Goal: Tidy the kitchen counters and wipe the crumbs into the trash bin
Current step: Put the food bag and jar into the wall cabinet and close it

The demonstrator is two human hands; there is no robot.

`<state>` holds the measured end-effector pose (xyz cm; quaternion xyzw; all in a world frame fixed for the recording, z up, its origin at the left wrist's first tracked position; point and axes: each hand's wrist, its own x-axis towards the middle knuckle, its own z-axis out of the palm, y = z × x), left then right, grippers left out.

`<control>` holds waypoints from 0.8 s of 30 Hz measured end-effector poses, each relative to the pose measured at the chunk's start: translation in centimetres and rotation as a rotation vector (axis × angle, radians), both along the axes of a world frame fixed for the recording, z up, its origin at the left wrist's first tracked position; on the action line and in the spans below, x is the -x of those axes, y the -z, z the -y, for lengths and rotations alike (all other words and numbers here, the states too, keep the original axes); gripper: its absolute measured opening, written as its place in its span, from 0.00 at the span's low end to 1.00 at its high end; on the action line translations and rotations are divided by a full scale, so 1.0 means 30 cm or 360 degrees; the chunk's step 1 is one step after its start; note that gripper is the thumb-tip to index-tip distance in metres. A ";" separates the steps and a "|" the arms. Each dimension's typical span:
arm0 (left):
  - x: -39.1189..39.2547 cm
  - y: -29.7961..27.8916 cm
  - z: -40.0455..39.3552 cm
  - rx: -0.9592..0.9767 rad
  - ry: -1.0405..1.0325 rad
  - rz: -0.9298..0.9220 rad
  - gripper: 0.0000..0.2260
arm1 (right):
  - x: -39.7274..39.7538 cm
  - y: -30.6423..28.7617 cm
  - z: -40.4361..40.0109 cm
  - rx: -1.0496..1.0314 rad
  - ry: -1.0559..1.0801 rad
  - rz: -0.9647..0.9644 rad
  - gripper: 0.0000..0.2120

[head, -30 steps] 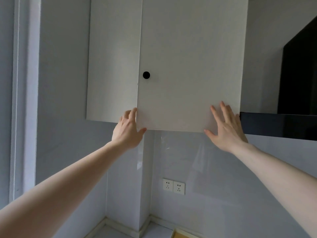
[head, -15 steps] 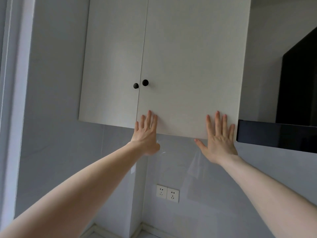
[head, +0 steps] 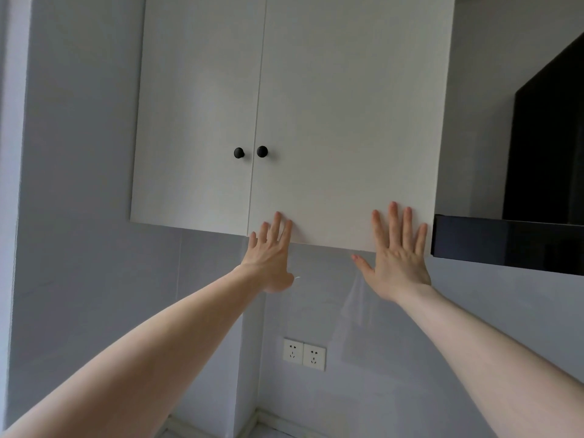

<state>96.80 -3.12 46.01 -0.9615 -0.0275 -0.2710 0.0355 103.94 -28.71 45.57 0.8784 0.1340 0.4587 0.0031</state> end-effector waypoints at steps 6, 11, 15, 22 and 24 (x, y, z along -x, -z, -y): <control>-0.009 0.009 -0.006 -0.0015 0.0019 -0.0025 0.51 | -0.008 0.000 -0.008 -0.0009 0.0018 0.0002 0.45; -0.014 0.015 -0.012 -0.0044 0.0020 -0.0041 0.50 | -0.011 0.003 -0.011 -0.0008 0.0044 0.0015 0.46; -0.026 0.026 -0.017 -0.0034 0.0027 -0.0035 0.51 | -0.011 0.002 -0.016 -0.0008 0.0055 0.0004 0.47; -0.026 0.024 -0.025 0.0129 0.0021 -0.0179 0.52 | 0.014 -0.012 -0.033 -0.0027 0.0078 -0.0106 0.50; -0.014 0.007 -0.014 0.0201 0.0034 -0.0223 0.50 | 0.035 -0.006 -0.036 0.0003 0.0076 -0.0179 0.50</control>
